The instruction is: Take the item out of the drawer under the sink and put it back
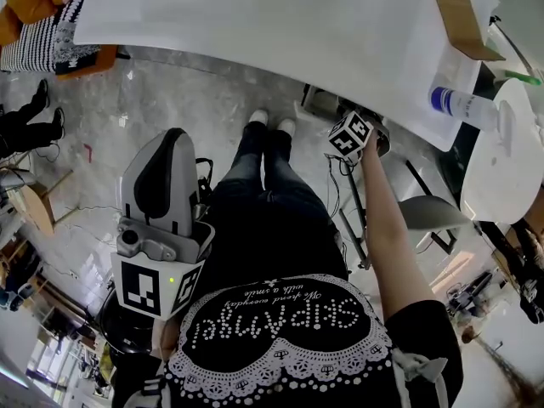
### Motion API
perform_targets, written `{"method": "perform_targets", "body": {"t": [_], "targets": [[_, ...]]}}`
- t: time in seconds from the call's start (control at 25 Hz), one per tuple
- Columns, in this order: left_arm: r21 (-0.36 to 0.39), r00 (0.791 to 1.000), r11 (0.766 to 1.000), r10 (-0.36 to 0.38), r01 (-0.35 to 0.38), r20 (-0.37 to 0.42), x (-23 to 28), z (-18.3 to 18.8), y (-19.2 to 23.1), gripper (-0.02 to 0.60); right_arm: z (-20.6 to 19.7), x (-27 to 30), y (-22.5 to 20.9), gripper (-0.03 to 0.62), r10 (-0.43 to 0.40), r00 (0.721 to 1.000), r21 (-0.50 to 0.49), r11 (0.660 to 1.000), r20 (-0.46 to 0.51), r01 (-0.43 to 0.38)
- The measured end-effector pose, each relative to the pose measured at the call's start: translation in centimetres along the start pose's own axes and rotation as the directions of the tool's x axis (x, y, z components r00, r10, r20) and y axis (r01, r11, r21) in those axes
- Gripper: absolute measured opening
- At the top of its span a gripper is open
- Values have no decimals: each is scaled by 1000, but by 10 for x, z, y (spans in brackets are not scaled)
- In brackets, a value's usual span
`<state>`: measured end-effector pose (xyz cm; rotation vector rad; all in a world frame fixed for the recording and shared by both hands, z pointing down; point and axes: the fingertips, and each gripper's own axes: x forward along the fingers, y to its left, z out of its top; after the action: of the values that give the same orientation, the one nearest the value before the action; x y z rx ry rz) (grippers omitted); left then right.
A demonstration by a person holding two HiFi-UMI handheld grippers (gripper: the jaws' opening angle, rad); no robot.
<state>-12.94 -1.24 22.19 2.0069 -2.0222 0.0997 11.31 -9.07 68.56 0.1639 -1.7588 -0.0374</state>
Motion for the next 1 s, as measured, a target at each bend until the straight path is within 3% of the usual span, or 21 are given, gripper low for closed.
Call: {"method": "perform_targets", "body": {"t": [0.28,0.72,1.0], "targets": [[-5,1000,1000,-1,0,-13,7,-3,1,5,-4,14,-2,32,-2,999,-21,1000,-38,1],[-6,1000,1000,-13,13,-3,2,-1,0,5,0,1,-2,25,-35,999,-24,999,-7,35],[-7,1000,1000,-29,29,7,1,1,0,5,4,-9,0,25,-58,997,62,997,50,55]]}}
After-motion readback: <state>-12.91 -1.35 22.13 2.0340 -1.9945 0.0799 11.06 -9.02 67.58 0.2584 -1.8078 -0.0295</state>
